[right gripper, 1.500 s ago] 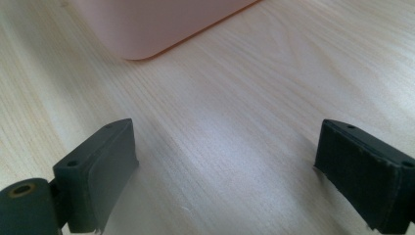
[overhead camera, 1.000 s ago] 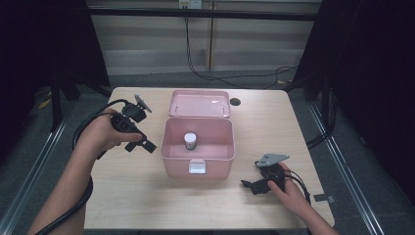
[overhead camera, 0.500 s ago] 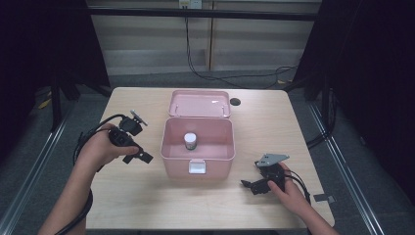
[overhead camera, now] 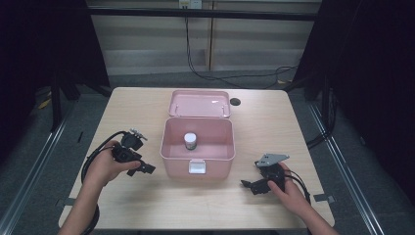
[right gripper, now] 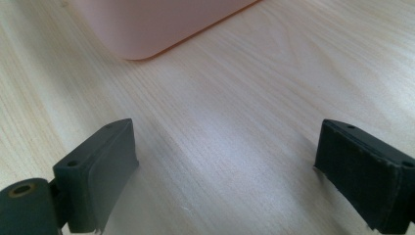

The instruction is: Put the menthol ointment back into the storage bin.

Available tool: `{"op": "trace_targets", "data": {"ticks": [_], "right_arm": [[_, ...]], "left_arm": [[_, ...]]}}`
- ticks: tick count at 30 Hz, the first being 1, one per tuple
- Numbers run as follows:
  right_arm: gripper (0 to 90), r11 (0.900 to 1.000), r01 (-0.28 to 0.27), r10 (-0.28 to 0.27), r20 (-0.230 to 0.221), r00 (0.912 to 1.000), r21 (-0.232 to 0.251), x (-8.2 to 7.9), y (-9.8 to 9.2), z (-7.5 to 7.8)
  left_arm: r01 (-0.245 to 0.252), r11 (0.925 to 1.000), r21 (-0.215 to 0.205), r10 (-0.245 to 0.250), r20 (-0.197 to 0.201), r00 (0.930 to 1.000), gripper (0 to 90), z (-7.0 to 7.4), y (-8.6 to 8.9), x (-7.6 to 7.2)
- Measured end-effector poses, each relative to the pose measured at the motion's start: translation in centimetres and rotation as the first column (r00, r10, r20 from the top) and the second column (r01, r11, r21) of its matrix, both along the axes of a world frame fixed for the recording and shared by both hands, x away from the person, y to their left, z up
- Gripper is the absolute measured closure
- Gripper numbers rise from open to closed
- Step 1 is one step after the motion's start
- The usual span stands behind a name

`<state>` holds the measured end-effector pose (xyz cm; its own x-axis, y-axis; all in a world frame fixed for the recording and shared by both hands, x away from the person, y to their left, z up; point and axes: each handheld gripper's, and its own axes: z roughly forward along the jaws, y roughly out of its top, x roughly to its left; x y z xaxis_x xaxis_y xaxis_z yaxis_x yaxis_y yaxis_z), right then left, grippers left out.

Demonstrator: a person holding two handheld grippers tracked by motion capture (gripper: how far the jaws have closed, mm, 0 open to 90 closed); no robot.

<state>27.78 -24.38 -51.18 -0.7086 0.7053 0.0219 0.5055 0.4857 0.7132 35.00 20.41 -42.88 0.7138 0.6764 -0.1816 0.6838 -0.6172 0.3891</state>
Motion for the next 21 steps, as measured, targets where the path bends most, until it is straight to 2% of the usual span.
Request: {"op": "trace_targets", "data": {"ticks": [6, 9, 17, 18, 20, 21], "right_arm": [[7.6, 1.0, -0.001, 0.001, 0.001, 1.0, 0.0, 0.0, 0.0, 0.0], [7.6, 1.0, 0.0, 0.0, 0.0, 1.0, 0.0, 0.0, 0.0, 0.0], [7.7, 1.0, -0.001, 0.001, 0.001, 1.0, 0.0, 0.0, 0.0, 0.0], [7.6, 1.0, 0.0, 0.0, 0.0, 1.0, 0.0, 0.0, 0.0, 0.0], [7.6, 1.0, -0.001, 0.001, 0.001, 1.0, 0.0, 0.0, 0.0, 0.0], [7.7, 1.0, 0.0, 0.0, 0.0, 1.0, 0.0, 0.0, 0.0, 0.0]], "left_arm": [[0.009, 0.9998, -0.02, -0.008, 0.035, 0.9994, 23.3, -1.6, -0.2, -0.3], [0.02, 0.9988, -0.044, -0.018, 0.063, 0.9979, 22.8, -2.5, -0.4, -0.5], [0.038, 0.9991, -0.019, -0.036, 0.124, 0.9917, 22.4, -4.2, -0.4, -0.8], [0.038, 0.9992, -0.013, -0.035, 0.153, 0.9877, 22.4, -4.6, -0.2, -0.9], [0.04, 0.9991, -0.015, -0.037, 0.163, 0.986, 21.6, -4.8, -0.2, -1.0], [0.046, 0.9989, -0.01, -0.043, 0.182, 0.9824, 21.2, -5.3, -0.1, -1.1]]}}
